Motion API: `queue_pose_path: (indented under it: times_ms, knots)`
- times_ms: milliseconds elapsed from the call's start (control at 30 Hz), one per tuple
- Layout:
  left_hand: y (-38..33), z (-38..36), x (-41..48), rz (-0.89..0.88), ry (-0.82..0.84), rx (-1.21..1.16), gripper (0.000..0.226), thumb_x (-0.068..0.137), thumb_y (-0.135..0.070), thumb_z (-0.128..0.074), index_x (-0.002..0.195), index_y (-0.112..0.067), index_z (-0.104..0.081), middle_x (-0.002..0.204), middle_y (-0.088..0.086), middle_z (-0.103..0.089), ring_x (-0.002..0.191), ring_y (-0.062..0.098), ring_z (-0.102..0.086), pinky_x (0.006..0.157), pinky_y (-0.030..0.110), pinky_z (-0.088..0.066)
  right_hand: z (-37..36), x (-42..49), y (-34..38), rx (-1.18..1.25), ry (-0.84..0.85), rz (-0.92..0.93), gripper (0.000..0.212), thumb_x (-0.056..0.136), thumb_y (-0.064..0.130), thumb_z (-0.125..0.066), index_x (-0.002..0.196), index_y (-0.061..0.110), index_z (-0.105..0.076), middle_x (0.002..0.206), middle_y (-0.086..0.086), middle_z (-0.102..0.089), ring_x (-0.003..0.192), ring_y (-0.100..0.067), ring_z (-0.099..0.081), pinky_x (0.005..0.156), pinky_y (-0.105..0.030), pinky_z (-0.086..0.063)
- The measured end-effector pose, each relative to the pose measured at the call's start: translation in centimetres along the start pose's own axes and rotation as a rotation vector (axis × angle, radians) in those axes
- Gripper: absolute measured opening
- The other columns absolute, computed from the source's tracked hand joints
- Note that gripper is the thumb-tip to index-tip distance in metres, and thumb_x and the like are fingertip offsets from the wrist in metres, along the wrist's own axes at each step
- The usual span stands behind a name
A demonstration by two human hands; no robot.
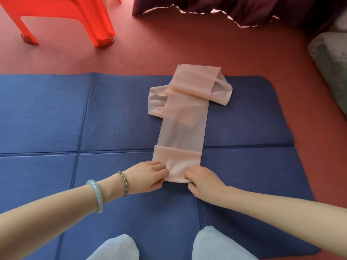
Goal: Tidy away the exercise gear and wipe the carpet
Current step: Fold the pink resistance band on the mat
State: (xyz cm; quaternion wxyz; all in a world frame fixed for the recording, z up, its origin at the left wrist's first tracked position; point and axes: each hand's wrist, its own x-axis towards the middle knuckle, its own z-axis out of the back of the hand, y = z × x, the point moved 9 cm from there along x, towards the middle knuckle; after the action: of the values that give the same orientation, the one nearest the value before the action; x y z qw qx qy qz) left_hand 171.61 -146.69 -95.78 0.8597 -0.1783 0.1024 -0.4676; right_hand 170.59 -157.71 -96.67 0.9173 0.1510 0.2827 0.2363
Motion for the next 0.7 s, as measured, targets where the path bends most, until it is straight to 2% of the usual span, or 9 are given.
queue_pose_path:
  times_ms: [100,200,300,333,400,467,600,667,700]
  knots:
    - [-1.5,-0.6,-1.4,0.036,0.181,-0.166,0.006,0.08,-0.024,-0.044,0.082,-0.018,-0.045,0.073,0.0,-0.055,0.061,0.022,-0.05,0.051,0.028,-0.042,-1.5,-1.4,1.1,0.164,0.169,0.02,0.009,0.08,0.012,-0.049,0.071,0.013,-0.05,0.071,-0.003,-0.054,0.07,-0.024,-0.05,0.064,-0.035,-0.042]
    - [-3.1,-1.2,-2.3,0.141,0.341,-0.313,0.023,0.078,-0.033,-0.037,0.083,-0.015,-0.051,0.076,0.003,-0.056,0.065,0.022,-0.047,0.058,0.028,-0.034,-2.9,-3.1,2.5,0.361,0.381,-0.003,0.009,0.083,0.018,-0.054,0.08,0.017,-0.063,0.067,0.01,-0.053,0.062,-0.006,-0.047,0.057,-0.016,-0.037]
    - [-2.2,-0.4,-1.6,0.31,0.373,-0.524,0.013,0.076,-0.028,-0.042,0.078,-0.019,-0.05,0.069,-0.003,-0.052,0.06,0.012,-0.044,0.055,0.021,-0.035,-1.9,-2.6,1.2,0.533,0.434,-0.109,0.015,0.083,0.014,-0.06,0.071,0.022,-0.062,0.065,0.013,-0.051,0.056,0.0,-0.044,0.054,-0.011,-0.035]
    - [-1.0,0.1,-1.2,0.38,0.337,-0.555,0.009,0.078,-0.027,-0.043,0.078,-0.023,-0.051,0.069,-0.006,-0.053,0.059,0.009,-0.044,0.054,0.015,-0.034,-1.1,-2.2,0.1,0.635,0.397,-0.172,0.017,0.084,0.01,-0.061,0.072,0.023,-0.063,0.067,0.011,-0.055,0.059,0.002,-0.048,0.056,-0.01,-0.038]
    - [2.1,1.1,-0.3,0.508,0.228,-0.567,0.011,0.087,-0.023,-0.048,0.089,-0.025,-0.059,0.079,-0.012,-0.058,0.069,0.002,-0.051,0.059,0.008,-0.034,0.2,-0.9,-2.9,0.848,0.265,-0.314,0.01,0.085,0.005,-0.062,0.089,0.011,-0.068,0.082,-0.001,-0.064,0.072,-0.008,-0.06,0.062,-0.018,-0.05]
    - [4.9,2.1,0.8,0.596,0.087,-0.55,0.015,0.09,-0.021,-0.053,0.101,-0.022,-0.063,0.089,-0.012,-0.06,0.079,0.003,-0.054,0.065,0.006,-0.035,1.6,0.4,-5.6,0.955,0.115,-0.414,0.021,0.085,0.001,-0.063,0.106,0.0,-0.063,0.094,-0.013,-0.062,0.078,-0.018,-0.064,0.06,-0.022,-0.055]
    - [9.8,2.6,2.3,0.797,-0.087,-0.586,0.017,0.089,-0.022,-0.055,0.104,-0.02,-0.063,0.088,-0.006,-0.063,0.083,0.013,-0.06,0.074,0.025,-0.048,4.6,2.9,-9.3,0.919,-0.146,-0.489,0.028,0.084,0.001,-0.064,0.112,-0.001,-0.061,0.083,-0.006,-0.054,0.068,-0.014,-0.059,0.052,-0.02,-0.054]
    - [11.1,1.8,2.5,0.866,-0.073,-0.559,0.021,0.088,-0.022,-0.056,0.108,-0.018,-0.06,0.1,-0.002,-0.063,0.093,0.02,-0.061,0.081,0.031,-0.05,5.3,3.9,-11.0,0.8,-0.218,-0.515,0.031,0.083,0.006,-0.066,0.113,0.003,-0.06,0.085,-0.005,-0.054,0.075,-0.017,-0.059,0.065,-0.029,-0.058]
    - [11.4,1.4,2.6,0.874,-0.063,-0.505,0.027,0.087,-0.021,-0.058,0.114,-0.016,-0.056,0.108,0.001,-0.06,0.099,0.022,-0.059,0.085,0.032,-0.048,5.5,4.3,-11.6,0.702,-0.229,-0.525,0.036,0.082,0.01,-0.067,0.116,0.006,-0.059,0.092,-0.006,-0.055,0.083,-0.019,-0.059,0.075,-0.033,-0.057]
